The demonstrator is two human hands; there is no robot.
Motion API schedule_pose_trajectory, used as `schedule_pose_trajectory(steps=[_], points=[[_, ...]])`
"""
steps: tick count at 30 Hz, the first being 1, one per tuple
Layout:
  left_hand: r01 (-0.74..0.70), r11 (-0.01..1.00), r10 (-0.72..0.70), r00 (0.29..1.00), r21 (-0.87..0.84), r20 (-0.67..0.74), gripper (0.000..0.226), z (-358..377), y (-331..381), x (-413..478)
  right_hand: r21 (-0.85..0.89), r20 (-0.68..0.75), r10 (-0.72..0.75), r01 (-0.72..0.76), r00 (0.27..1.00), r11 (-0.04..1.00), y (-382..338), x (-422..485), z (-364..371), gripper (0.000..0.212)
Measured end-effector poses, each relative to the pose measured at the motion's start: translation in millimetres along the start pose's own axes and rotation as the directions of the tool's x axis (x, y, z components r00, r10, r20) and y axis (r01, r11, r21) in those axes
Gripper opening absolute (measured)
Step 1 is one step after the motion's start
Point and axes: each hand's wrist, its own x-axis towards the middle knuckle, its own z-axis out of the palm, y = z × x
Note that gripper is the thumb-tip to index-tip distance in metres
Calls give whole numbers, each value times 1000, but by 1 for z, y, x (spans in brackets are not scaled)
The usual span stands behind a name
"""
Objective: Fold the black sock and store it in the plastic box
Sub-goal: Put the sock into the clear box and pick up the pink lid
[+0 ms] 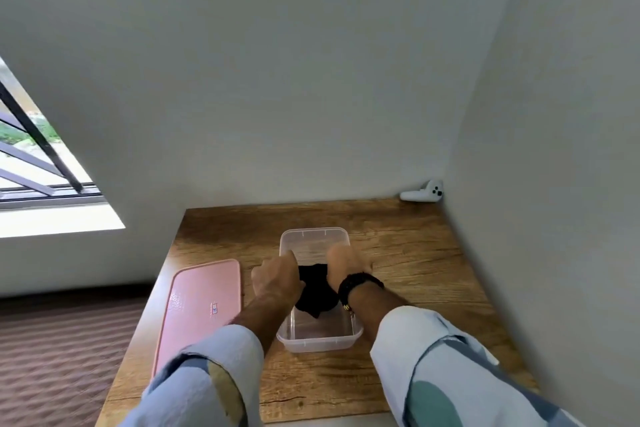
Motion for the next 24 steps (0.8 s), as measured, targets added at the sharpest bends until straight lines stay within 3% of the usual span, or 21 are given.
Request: schedule_pose_trajectory(steps=[3, 5, 8, 10, 12, 14, 16, 19, 22, 24], points=[[-74, 997, 74, 996, 1, -56, 46, -1, -3, -1, -58, 29, 23, -21, 999, 998, -9, -2, -1, 17], [-107, 990, 85, 973, -91, -216, 36, -7, -12, -2, -82, 30, 8, -5, 1000, 997, -15, -3, -7, 18], [-62, 955, -54, 925, -289, -376, 25, -14, -46, -5, 45, -135, -32, 39, 990, 998, -35, -2, -26, 20], [100, 914, -235, 921, -394, -312, 25, -14, -84, -10, 289, -251, -61, 135, 966, 948, -64, -3, -34, 20], [331, 854, -417, 897, -401, -148, 37, -9, -124, -17, 494, -262, -155, 270, 953, 827, -102, -13, -31, 23], [540, 762, -572, 820, -357, 20, 50, 3, -160, -28, 655, -123, -231, 254, 965, 712, -138, -21, -10, 25], [665, 679, -664, 737, -312, 127, 56, 20, -188, -38, 663, 110, -241, 109, 964, 740, -162, -29, 18, 31], [717, 634, -704, 690, -290, 168, 53, 38, -201, -44, 554, 357, -154, -76, 921, 829, -170, -44, 61, 51], [691, 637, -691, 709, -342, 144, 41, 48, -204, -45, 547, 362, -50, -169, 931, 820, -169, -52, 86, 62], [704, 582, -701, 688, -406, 188, 30, 46, -208, -46, 585, 356, -26, -201, 934, 786, -167, -49, 87, 62]])
